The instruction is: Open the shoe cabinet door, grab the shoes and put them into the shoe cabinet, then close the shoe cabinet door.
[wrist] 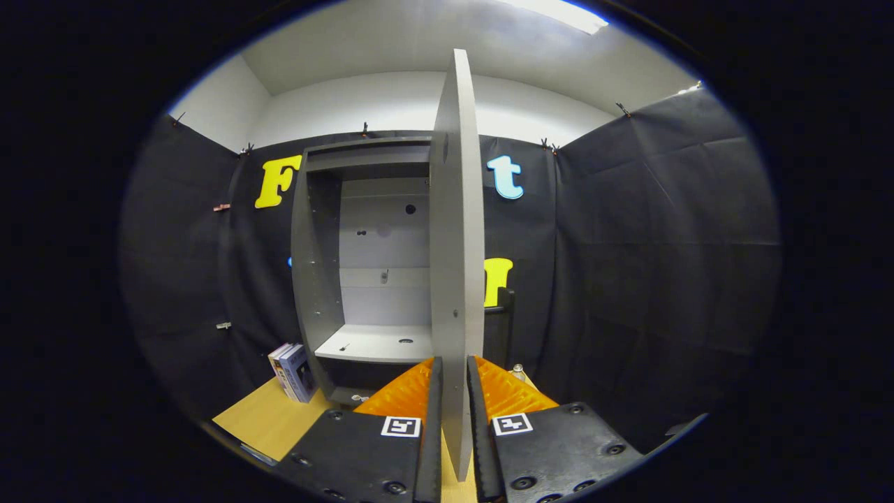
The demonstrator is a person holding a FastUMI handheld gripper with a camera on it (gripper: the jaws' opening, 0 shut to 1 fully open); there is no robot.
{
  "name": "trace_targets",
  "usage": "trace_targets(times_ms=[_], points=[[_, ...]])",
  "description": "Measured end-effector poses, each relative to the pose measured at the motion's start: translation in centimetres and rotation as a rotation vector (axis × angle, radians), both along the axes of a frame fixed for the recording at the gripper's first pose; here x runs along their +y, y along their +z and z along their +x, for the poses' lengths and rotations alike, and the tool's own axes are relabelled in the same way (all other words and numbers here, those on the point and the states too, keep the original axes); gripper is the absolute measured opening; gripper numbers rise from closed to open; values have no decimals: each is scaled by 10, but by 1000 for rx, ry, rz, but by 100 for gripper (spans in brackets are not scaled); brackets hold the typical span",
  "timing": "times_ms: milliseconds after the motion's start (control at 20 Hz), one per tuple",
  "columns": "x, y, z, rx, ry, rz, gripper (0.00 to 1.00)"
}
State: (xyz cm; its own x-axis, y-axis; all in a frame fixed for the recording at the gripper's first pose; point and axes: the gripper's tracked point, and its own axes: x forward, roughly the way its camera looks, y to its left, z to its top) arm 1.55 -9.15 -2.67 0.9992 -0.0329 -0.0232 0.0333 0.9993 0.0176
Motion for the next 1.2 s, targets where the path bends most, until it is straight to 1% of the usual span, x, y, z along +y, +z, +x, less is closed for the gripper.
trace_targets(times_ms=[150, 400, 650, 900, 1200], points=[[12, -7, -6, 33, 37, 7, 23], [38, -26, -8, 97, 153, -9, 23], [65, -61, -19, 226, 238, -14, 23], [80, -91, -30, 352, 264, -4, 23], [92, -133, -49, 554, 241, 3, 23]])
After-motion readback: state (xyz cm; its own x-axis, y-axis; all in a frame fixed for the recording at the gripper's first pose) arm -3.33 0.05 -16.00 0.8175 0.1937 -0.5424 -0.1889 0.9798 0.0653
